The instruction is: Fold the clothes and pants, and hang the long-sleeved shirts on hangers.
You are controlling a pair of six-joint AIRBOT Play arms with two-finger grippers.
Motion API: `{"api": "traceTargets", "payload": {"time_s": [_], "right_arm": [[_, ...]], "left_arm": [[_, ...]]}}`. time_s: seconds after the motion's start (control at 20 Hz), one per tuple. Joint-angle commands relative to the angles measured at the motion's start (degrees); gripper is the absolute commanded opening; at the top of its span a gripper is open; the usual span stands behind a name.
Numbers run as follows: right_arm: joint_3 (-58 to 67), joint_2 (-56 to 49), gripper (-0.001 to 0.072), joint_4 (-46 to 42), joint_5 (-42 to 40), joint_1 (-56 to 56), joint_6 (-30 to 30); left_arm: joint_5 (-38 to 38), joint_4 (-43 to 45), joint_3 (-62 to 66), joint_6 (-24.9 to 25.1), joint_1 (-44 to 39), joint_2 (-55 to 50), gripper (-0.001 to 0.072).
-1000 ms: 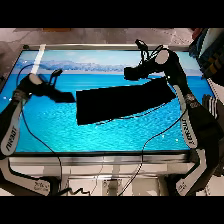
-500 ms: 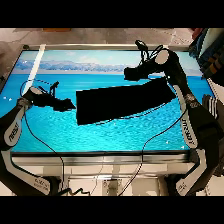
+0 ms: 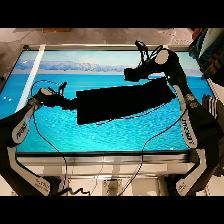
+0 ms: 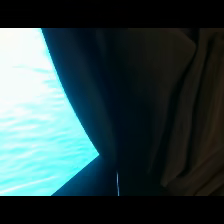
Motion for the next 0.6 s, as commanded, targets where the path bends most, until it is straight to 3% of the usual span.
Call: {"api": "traceTargets", "payload": {"time_s": [0.0,0.2,0.4,0.55], "right_arm": [[0.0,0.04,0.0015,-0.09,0.66,0.02,-0.02],[0.0,0.04,0.0015,-1.31,1.31,-0.04,-0.55],[0.0,0.04,0.0015,-1.57,1.55,-0.02,-0.5],[-0.44,0.07,0.0015,-1.46,1.49,0.09,-0.48]], "left_arm": [[-0.31,0.92,0.55,0.0,0.11,0.46,0.0008],[-12.13,11.63,8.0,-0.63,0.87,5.95,0.0007],[-28.33,21.16,21.35,-5.75,-0.17,12.72,0.0006],[-31.87,21.9,26.67,-8.44,-1.51,18.12,0.0006]]}}
